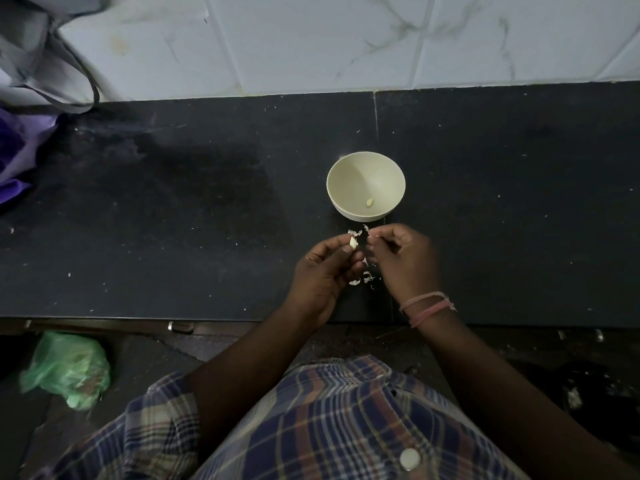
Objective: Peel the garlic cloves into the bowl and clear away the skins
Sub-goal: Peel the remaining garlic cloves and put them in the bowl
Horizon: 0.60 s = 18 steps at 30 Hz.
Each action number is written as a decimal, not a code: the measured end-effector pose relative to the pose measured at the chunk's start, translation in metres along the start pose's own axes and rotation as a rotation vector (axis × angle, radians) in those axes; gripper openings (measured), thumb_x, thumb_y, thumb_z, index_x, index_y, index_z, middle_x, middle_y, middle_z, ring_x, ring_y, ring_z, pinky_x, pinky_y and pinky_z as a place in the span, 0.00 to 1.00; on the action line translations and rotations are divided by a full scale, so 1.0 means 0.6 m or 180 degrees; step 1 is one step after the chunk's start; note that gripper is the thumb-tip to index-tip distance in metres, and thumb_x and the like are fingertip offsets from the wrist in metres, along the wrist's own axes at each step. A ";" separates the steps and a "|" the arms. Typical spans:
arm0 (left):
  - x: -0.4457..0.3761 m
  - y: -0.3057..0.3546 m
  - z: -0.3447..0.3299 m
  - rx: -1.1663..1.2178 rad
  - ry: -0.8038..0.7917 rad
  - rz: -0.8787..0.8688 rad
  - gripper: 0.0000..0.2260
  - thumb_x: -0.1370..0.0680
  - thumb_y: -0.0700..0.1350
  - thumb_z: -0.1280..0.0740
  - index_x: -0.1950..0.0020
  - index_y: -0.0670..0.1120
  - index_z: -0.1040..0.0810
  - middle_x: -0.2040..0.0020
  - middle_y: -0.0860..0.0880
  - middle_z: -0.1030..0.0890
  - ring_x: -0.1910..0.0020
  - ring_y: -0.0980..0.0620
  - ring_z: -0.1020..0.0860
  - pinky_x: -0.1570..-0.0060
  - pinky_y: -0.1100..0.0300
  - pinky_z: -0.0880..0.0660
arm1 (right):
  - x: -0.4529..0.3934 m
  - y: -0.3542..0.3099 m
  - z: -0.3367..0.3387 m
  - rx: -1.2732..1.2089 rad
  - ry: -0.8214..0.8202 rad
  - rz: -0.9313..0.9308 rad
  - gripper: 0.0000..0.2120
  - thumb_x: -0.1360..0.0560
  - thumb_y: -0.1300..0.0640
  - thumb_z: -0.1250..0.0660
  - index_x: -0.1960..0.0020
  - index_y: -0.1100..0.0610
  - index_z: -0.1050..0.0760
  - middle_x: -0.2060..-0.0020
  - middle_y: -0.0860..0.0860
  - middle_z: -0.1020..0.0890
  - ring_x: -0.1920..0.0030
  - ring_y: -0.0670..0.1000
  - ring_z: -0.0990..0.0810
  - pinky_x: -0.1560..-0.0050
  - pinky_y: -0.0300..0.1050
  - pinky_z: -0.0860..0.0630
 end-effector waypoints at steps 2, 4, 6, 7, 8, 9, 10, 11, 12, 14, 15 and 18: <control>-0.001 0.002 0.001 0.0004 -0.0018 -0.0025 0.09 0.19 0.33 0.37 0.40 0.36 0.21 0.52 0.43 0.15 0.56 0.52 0.16 0.55 0.61 0.19 | 0.000 -0.002 -0.002 0.0003 -0.0004 -0.0094 0.05 0.27 0.58 0.26 0.55 0.56 0.21 0.63 0.52 0.15 0.63 0.51 0.15 0.62 0.57 0.16; -0.002 0.003 0.004 0.0036 0.0002 -0.0036 0.09 0.19 0.32 0.37 0.42 0.37 0.20 0.52 0.42 0.15 0.56 0.52 0.16 0.55 0.62 0.19 | -0.002 -0.004 -0.006 0.0048 -0.0032 -0.0080 0.08 0.28 0.57 0.25 0.57 0.57 0.24 0.66 0.54 0.17 0.67 0.53 0.15 0.68 0.58 0.17; -0.005 0.003 0.007 0.0043 0.0045 -0.0063 0.08 0.19 0.32 0.36 0.44 0.38 0.19 0.52 0.43 0.14 0.55 0.52 0.17 0.55 0.63 0.19 | -0.004 -0.004 -0.004 0.0252 -0.0002 -0.0017 0.12 0.30 0.53 0.24 0.59 0.52 0.28 0.68 0.52 0.18 0.69 0.53 0.16 0.68 0.58 0.18; -0.006 0.003 0.008 0.0051 0.0062 -0.0076 0.08 0.19 0.32 0.36 0.44 0.38 0.19 0.53 0.43 0.14 0.55 0.52 0.17 0.54 0.63 0.19 | -0.005 -0.002 -0.005 0.0353 -0.0001 0.0002 0.13 0.31 0.52 0.24 0.59 0.50 0.28 0.67 0.51 0.18 0.68 0.52 0.17 0.66 0.57 0.19; -0.006 0.003 0.010 0.0054 0.0076 -0.0086 0.08 0.20 0.32 0.36 0.44 0.38 0.19 0.53 0.43 0.14 0.55 0.52 0.18 0.53 0.63 0.19 | -0.006 -0.001 -0.007 0.0359 -0.0023 -0.0011 0.11 0.31 0.52 0.24 0.58 0.50 0.27 0.66 0.51 0.18 0.66 0.52 0.16 0.63 0.57 0.18; -0.006 0.003 0.011 0.0049 0.0084 -0.0096 0.08 0.20 0.32 0.36 0.45 0.38 0.19 0.53 0.44 0.14 0.56 0.52 0.18 0.53 0.63 0.19 | -0.007 0.001 -0.011 0.0248 -0.0071 -0.0022 0.08 0.29 0.54 0.25 0.57 0.50 0.24 0.64 0.50 0.17 0.64 0.51 0.16 0.60 0.57 0.18; -0.006 0.003 0.012 0.0036 0.0096 -0.0109 0.08 0.20 0.32 0.36 0.45 0.38 0.19 0.53 0.44 0.14 0.56 0.52 0.18 0.53 0.64 0.19 | -0.005 0.002 -0.015 0.0129 -0.0134 -0.0032 0.03 0.27 0.56 0.27 0.55 0.52 0.21 0.63 0.49 0.16 0.62 0.50 0.16 0.57 0.56 0.17; -0.006 0.004 0.011 0.0033 0.0103 -0.0127 0.08 0.20 0.32 0.36 0.45 0.38 0.19 0.54 0.44 0.14 0.56 0.52 0.18 0.52 0.63 0.19 | -0.003 0.000 -0.019 0.0036 -0.0182 -0.0036 0.02 0.25 0.57 0.28 0.53 0.54 0.18 0.61 0.49 0.15 0.60 0.49 0.15 0.55 0.55 0.17; -0.005 0.006 0.010 0.0025 0.0103 -0.0150 0.08 0.20 0.31 0.36 0.45 0.38 0.19 0.54 0.44 0.14 0.56 0.52 0.17 0.53 0.63 0.19 | 0.000 -0.002 -0.022 -0.0038 -0.0226 -0.0049 0.03 0.24 0.57 0.29 0.52 0.56 0.17 0.60 0.50 0.15 0.59 0.49 0.15 0.54 0.53 0.17; -0.004 0.009 0.006 -0.0007 0.0069 -0.0192 0.08 0.20 0.31 0.36 0.45 0.37 0.20 0.54 0.44 0.14 0.57 0.52 0.16 0.55 0.63 0.19 | 0.004 -0.001 -0.029 -0.0241 -0.0323 -0.0118 0.04 0.25 0.60 0.27 0.51 0.59 0.17 0.60 0.53 0.14 0.60 0.51 0.15 0.57 0.50 0.16; -0.002 0.010 0.004 -0.0020 0.0054 -0.0195 0.08 0.20 0.31 0.37 0.45 0.36 0.20 0.55 0.43 0.14 0.57 0.52 0.15 0.57 0.63 0.19 | 0.006 0.000 -0.033 -0.0320 -0.0361 -0.0165 0.05 0.26 0.61 0.27 0.50 0.60 0.17 0.61 0.55 0.14 0.61 0.52 0.15 0.60 0.47 0.17; 0.001 0.011 0.004 -0.0099 0.0051 -0.0189 0.08 0.19 0.31 0.37 0.44 0.36 0.21 0.56 0.42 0.14 0.59 0.51 0.15 0.59 0.62 0.19 | 0.010 0.000 -0.040 -0.0499 -0.0449 -0.0311 0.05 0.25 0.65 0.28 0.51 0.64 0.17 0.63 0.59 0.15 0.66 0.48 0.17 0.66 0.40 0.20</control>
Point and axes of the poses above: each hand's wrist, its own x-axis away from the middle knuckle, its own z-axis out of the back of the hand, y = z × x, the point moved 7 cm from there along -x, towards the middle knuckle
